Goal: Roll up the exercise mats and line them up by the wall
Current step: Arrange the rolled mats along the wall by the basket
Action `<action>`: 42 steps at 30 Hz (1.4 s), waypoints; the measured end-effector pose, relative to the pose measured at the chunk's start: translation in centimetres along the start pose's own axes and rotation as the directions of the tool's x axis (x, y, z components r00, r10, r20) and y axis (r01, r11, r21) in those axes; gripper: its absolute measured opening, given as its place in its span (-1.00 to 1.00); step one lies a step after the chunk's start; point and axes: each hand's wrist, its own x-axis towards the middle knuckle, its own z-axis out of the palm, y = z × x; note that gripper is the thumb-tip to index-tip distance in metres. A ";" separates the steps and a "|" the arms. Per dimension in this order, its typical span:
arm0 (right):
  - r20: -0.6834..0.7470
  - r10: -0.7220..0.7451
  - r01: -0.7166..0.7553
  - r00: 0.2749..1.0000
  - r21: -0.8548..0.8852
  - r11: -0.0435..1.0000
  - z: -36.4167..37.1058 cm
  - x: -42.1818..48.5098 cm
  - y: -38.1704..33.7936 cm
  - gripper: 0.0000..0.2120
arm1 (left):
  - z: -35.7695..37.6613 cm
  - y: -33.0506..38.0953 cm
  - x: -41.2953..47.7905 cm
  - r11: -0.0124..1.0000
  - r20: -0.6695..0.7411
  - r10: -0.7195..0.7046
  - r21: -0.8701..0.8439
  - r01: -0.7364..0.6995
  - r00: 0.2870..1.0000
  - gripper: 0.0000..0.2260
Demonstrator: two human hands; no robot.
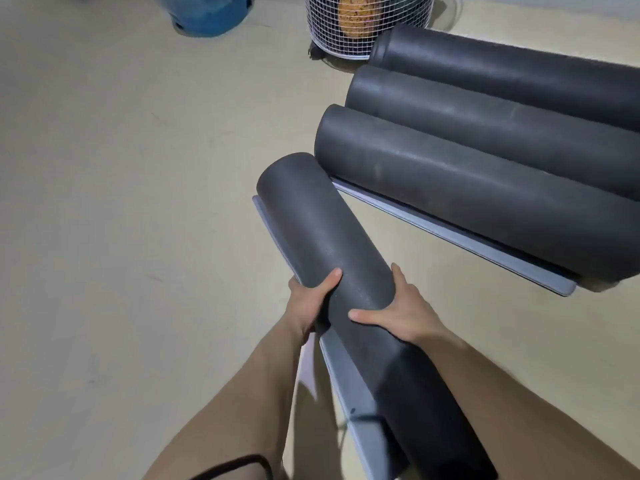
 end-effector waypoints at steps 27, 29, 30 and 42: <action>0.058 -0.017 -0.004 0.998 0.339 0.941 0.6 -0.2 2.9 -0.18 | 2.7 -1.0 -0.8 0.988 -0.133 0.072 0.146 -0.053 0.988 0.04; 0.054 -0.008 -0.013 0.999 0.374 0.927 1.4 -1.4 2.2 -0.08 | 1.7 -0.2 -2.1 0.984 -0.138 0.091 0.167 -0.068 0.986 0.05; 0.059 -0.008 -0.016 0.998 0.390 0.921 1.7 -2.4 1.5 -0.06 | 1.1 0.4 -3.0 0.981 -0.144 0.106 0.180 -0.079 0.984 0.04; -0.112 0.067 0.034 0.991 0.717 0.696 -11.7 -25.1 -7.9 -0.24 | 5.6 17.3 -26.7 0.860 0.031 0.262 0.446 -0.248 0.965 -0.06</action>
